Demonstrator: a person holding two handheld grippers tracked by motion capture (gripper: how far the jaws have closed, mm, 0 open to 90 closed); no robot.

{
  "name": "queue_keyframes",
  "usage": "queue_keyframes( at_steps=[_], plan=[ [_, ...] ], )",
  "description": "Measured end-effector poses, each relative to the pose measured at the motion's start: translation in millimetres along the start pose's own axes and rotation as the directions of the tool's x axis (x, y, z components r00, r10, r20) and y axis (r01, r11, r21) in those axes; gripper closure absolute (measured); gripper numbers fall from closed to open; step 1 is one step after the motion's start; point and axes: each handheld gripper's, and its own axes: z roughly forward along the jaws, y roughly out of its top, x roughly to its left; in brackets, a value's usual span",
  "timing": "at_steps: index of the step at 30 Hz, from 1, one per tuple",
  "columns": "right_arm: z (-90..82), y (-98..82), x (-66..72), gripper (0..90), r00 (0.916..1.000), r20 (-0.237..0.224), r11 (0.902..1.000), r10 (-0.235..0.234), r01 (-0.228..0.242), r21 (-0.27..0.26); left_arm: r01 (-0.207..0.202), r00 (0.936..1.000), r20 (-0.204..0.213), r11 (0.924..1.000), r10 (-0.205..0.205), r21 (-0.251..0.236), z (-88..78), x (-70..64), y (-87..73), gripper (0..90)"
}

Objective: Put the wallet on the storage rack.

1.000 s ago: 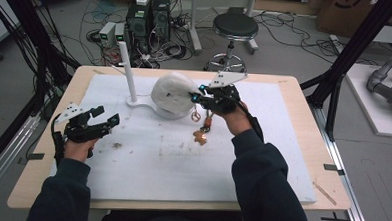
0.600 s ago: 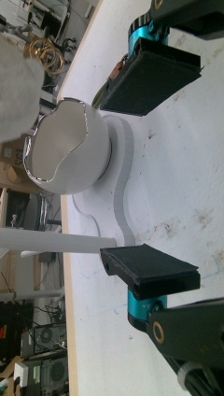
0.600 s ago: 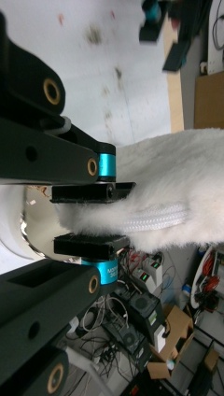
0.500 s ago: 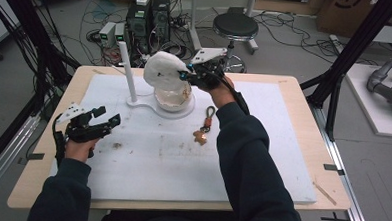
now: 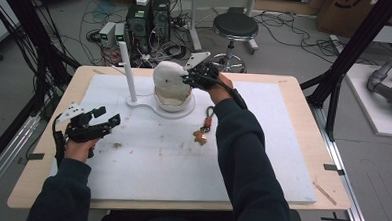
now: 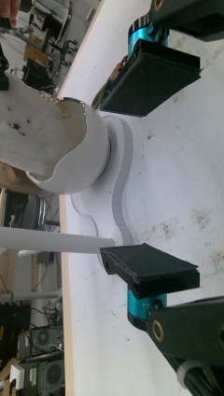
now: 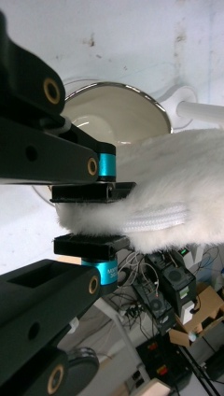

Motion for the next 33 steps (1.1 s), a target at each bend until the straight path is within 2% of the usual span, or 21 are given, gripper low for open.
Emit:
queue_keyframes(
  at_steps=[5, 9, 13, 14, 15, 19, 20, 21, 22, 23, 24, 26, 29, 30, 32, 33],
  plan=[
    [5.2, 0.1, 8.1, 78.1, 0.995, 0.034, 0.9944, -0.094, 0.092, 0.051, 0.0, 1.0, 0.002, 1.0, 0.0, 0.005, 0.2, -0.4, -0.2, 25.3],
    [11.7, 0.0, 13.1, 78.1, 0.9906, 0.028, 0.9884, -0.134, 0.131, 0.076, -0.001, 1.0, 0.002, 1.0, 0.001, 0.004, 1.1, -1.3, -0.3, 25.3],
    [27.9, -1.9, 22.7, 78.0, 0.984, 0.006, 0.9762, -0.178, 0.176, 0.127, -0.003, 1.0, 0.006, 1.0, 0.003, 0.007, 1.2, -1.6, -0.4, 25.6],
    [35.2, -4.0, 26.1, 78.1, 0.9815, 0.003, 0.9698, -0.192, 0.189, 0.155, -0.003, 1.0, 0.006, 1.0, 0.003, 0.008, 1.1, -1.4, -0.4, 25.6],
    [35.2, -4.0, 26.1, 78.1, 0.9815, 0.003, 0.9698, -0.192, 0.189, 0.155, -0.002, 1.0, 0.006, 1.0, 0.002, 0.008, 1.0, -1.4, -0.4, 25.6],
    [37.5, -10.4, 24.5, 76.2, 0.99, -0.003, 0.9769, -0.141, 0.139, 0.162, 0.001, 1.0, 0.007, 1.0, -0.001, 0.009, 0.9, -1.1, -0.5, 25.5],
    [35.4, -11.1, 22.5, 63.0, 0.9958, -0.019, 0.9843, -0.089, 0.091, 0.151, 0.002, 1.0, 0.007, 1.0, -0.002, 0.009, 1.0, -1.0, -0.6, 25.6],
    [35.4, -11.1, 22.5, 63.0, 0.9958, -0.019, 0.9843, -0.089, 0.091, 0.151, 0.002, 1.0, 0.007, 1.0, -0.002, 0.009, 1.1, -1.2, -0.6, 25.6],
    [33.0, -10.9, 21.1, 52.7, 0.9988, -0.022, 0.9903, -0.045, 0.047, 0.131, 0.001, 1.0, 0.005, 0.9999, -0.002, 0.011, 1.3, -1.5, -0.6, 25.6],
    [25.1, -11.1, 17.3, 51.0, 0.9978, -0.041, 0.9982, 0.053, -0.052, 0.031, 0.002, 1.0, 0.008, 0.9999, -0.002, 0.011, 1.8, -1.7, -0.7, 25.6],
    [25.1, -11.1, 17.3, 51.0, 0.9978, -0.041, 0.9982, 0.053, -0.052, 0.031, -0.002, 1.0, 0.008, 0.9999, 0.002, 0.015, 1.9, -1.9, -0.8, 25.6],
    [21.7, -11.5, 15.7, 53.1, 0.9901, -0.083, 0.9931, 0.113, -0.115, -0.023, -0.004, 1.0, 0.009, 0.9999, 0.003, 0.016, 2.3, -2.4, -0.9, 25.8],
    [22.2, -13.0, 15.4, 52.0, 0.9816, -0.113, 0.9877, 0.154, -0.156, -0.008, -0.004, 1.0, 0.009, 0.9999, 0.004, 0.014, 2.2, -2.5, -0.9, 25.9],
    [20.7, -14.0, 14.6, 49.9, 0.9768, -0.119, 0.9836, 0.178, -0.18, -0.008, -0.002, 0.9999, 0.011, 0.9999, 0.002, 0.013, 2.1, -2.2, -0.9, 25.9],
    [12.0, -17.7, 12.5, 48.0, 0.9618, -0.133, 0.9683, 0.239, -0.246, -0.041, 0.003, 0.9999, 0.011, 0.9999, -0.003, 0.011, 1.6, -1.8, -0.8, 25.9],
    [5.6, -20.7, 12.5, 46.5, 0.9606, -0.118, 0.9627, 0.251, -0.261, -0.072, 0.003, 0.9999, 0.012, 0.9999, -0.004, 0.012, 1.5, -1.6, -0.8, 25.9]
  ],
)
